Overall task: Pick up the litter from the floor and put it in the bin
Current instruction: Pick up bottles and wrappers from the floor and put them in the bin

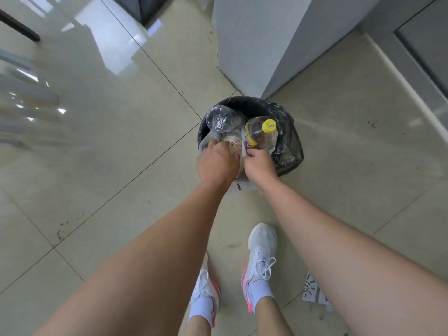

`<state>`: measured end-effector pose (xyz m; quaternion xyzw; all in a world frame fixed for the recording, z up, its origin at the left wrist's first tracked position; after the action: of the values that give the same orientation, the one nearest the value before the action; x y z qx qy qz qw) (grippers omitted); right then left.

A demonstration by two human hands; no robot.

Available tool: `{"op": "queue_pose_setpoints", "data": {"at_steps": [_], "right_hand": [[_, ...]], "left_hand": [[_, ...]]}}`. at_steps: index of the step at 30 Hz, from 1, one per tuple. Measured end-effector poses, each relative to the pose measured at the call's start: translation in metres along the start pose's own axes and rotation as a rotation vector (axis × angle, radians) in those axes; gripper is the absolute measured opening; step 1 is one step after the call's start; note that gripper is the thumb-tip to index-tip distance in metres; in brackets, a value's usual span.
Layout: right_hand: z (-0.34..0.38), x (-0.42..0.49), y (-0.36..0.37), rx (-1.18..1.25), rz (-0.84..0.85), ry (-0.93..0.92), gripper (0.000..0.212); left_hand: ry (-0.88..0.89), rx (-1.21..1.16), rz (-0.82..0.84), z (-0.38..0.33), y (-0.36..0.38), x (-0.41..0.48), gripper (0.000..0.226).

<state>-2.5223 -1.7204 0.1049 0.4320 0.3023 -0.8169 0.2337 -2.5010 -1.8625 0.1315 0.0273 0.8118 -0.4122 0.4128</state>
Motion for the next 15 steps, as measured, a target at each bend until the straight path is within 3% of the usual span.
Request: {"op": "queue_pose_setpoints", "data": {"at_steps": [3, 7, 10, 15], "right_hand": [[0.002, -0.028, -0.006, 0.046, 0.019, -0.013, 0.024], [0.014, -0.074, -0.024, 0.089, 0.003, -0.033, 0.047], [0.026, -0.121, -0.052, 0.074, -0.045, -0.063, 0.051], [0.023, -0.247, -0.130, -0.006, -0.197, -0.050, 0.062]], "left_hand": [[0.054, 0.003, 0.057, -0.004, -0.012, -0.014, 0.044], [0.134, 0.068, 0.070, -0.010, -0.037, -0.047, 0.051], [0.161, 0.107, 0.091, -0.015, -0.064, -0.080, 0.057], [0.270, 0.398, 0.085, -0.059, -0.108, -0.180, 0.067]]}}
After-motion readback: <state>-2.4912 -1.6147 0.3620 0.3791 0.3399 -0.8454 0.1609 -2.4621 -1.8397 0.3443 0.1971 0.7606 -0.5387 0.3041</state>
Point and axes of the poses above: each hand's wrist, its own x-axis towards the middle knuckle, its own y-axis out of the palm, z = x × y, the point moved 9 cm from there along x, towards the middle knuckle, and after that the axes turned 11 degrees about z, right-handed, at the moved point
